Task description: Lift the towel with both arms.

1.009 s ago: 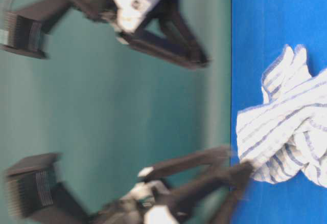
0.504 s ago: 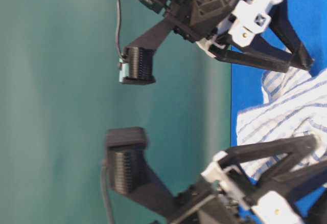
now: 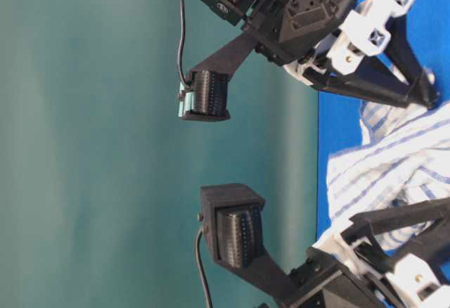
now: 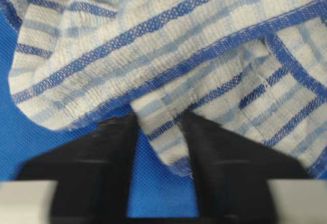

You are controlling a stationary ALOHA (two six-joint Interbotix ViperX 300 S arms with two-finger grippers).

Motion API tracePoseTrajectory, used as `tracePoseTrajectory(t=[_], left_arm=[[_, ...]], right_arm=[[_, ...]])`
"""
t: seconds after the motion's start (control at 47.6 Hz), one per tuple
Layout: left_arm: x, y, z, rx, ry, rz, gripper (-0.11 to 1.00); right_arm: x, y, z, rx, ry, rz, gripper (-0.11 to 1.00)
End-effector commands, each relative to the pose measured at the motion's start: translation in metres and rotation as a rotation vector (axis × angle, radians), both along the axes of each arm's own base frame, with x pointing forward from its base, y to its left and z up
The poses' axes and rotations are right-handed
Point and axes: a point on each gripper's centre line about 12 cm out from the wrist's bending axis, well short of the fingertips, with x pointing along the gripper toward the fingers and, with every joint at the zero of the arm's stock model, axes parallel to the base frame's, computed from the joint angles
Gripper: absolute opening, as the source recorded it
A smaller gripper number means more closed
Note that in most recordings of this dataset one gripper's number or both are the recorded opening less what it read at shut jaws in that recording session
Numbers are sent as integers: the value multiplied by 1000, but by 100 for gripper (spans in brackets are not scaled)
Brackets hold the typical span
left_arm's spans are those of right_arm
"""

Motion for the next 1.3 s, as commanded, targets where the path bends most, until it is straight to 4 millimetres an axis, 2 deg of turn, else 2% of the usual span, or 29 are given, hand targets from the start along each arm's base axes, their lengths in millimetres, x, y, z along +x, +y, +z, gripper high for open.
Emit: tracePoseTrajectory(t=[0.0,0.063,0.105,0.168,0.273,0.42,0.525,0.609,0.756,1.03,1.114,1.282], left_arm=[[1,3,4,-2,-11,9,35],[-1,3,4,-1,-6,9,22],[-2,3,4,-1,-1,9,13],[-3,3,4,-1,8,7,7],[-5,3,9,-1,17,8,7],[-6,3,31,-2,5,6,7],[-11,3,56,-4,-9,4,7],[-14,4,80,-8,-30,7,7],[-23,13,125,-10,-87,29,7],[-47,45,215,-2,-269,114,7],[-57,53,240,5,-326,136,7],[-69,61,276,15,-402,160,7]], right_arm=[[3,-6,9,-6,-35,-9,27],[2,-9,9,-5,-32,-18,8],[2,-10,9,-6,-32,-20,2],[2,-12,9,-6,-35,-25,2],[3,-12,10,-5,-38,-27,2],[4,-13,14,-7,-41,-28,2],[5,-13,31,-8,-66,-36,2],[4,-14,52,-13,-90,-40,2],[-2,-14,104,-31,-157,-47,2],[-20,-14,200,-62,-287,-61,2],[-27,-15,222,-87,-310,-61,2],[-38,-17,264,-122,-342,-73,2]])
